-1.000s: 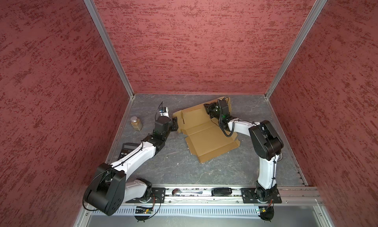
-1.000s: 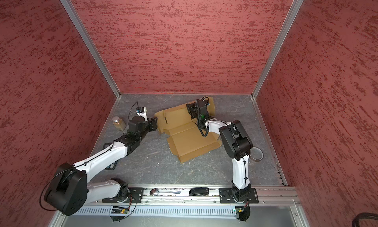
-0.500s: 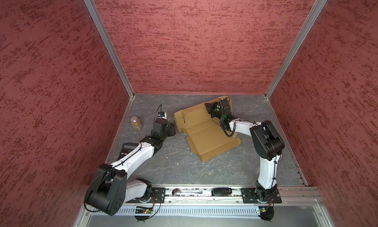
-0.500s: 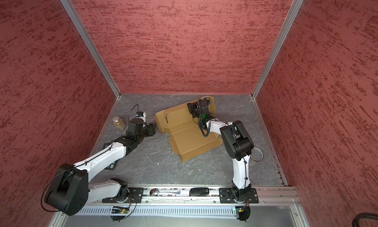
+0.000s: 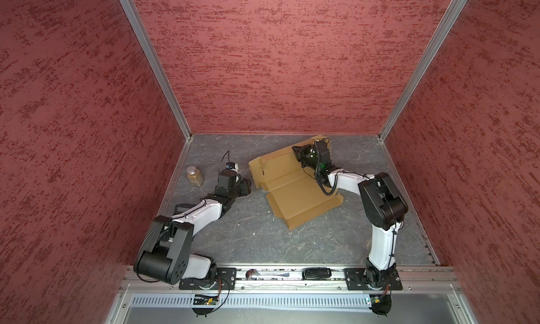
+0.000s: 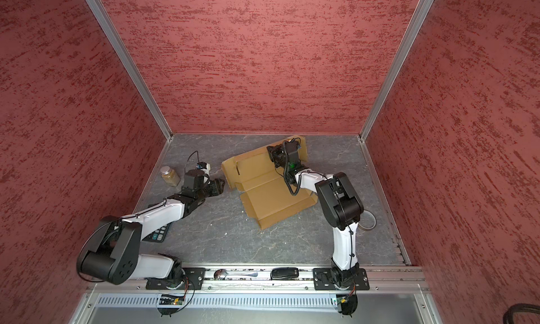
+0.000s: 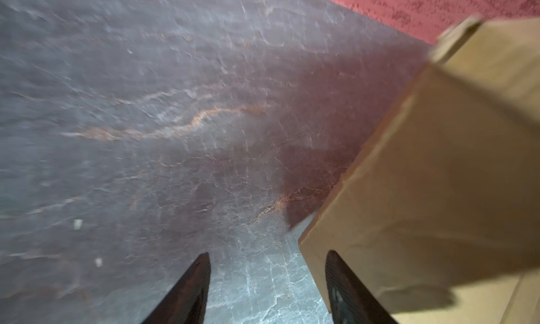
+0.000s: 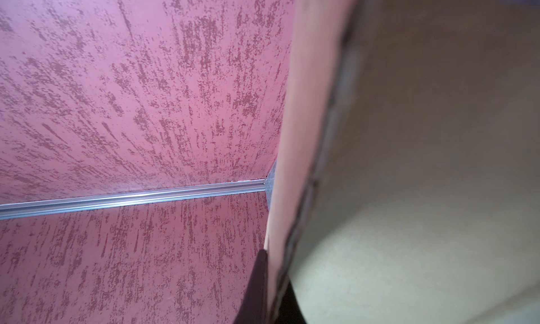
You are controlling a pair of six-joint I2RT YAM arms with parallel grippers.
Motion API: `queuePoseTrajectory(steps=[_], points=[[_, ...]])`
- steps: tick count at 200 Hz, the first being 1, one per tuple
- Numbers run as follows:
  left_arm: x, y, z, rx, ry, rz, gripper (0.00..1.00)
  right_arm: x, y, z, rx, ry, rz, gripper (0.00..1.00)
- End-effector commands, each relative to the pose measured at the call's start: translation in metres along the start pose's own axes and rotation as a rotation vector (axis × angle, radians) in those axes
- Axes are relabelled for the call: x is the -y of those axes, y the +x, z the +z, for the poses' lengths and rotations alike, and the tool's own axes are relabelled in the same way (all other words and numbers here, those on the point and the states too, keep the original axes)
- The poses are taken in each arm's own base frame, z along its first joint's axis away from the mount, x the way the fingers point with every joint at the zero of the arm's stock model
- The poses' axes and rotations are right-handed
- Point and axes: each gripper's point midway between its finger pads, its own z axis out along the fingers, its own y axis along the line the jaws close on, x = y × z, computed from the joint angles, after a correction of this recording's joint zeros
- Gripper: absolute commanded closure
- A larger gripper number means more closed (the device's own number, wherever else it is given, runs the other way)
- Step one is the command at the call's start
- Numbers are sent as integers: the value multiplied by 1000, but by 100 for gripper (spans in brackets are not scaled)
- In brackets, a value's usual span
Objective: Fold the paper box
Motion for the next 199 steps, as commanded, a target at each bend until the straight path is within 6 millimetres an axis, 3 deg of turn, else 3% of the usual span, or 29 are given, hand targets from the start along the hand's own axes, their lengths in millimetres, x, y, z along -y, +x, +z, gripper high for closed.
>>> queuePoseTrajectory(steps=[1, 81, 199], points=[[20, -21, 6, 52, 99, 25, 37, -28, -5, -9, 16, -75, -1, 96], [36, -29, 7, 98, 183, 49, 39, -25, -5, -8, 14, -69, 1, 96], [63, -20, 11, 76, 240, 106, 43, -16, -3, -2, 3, -69, 25, 96]])
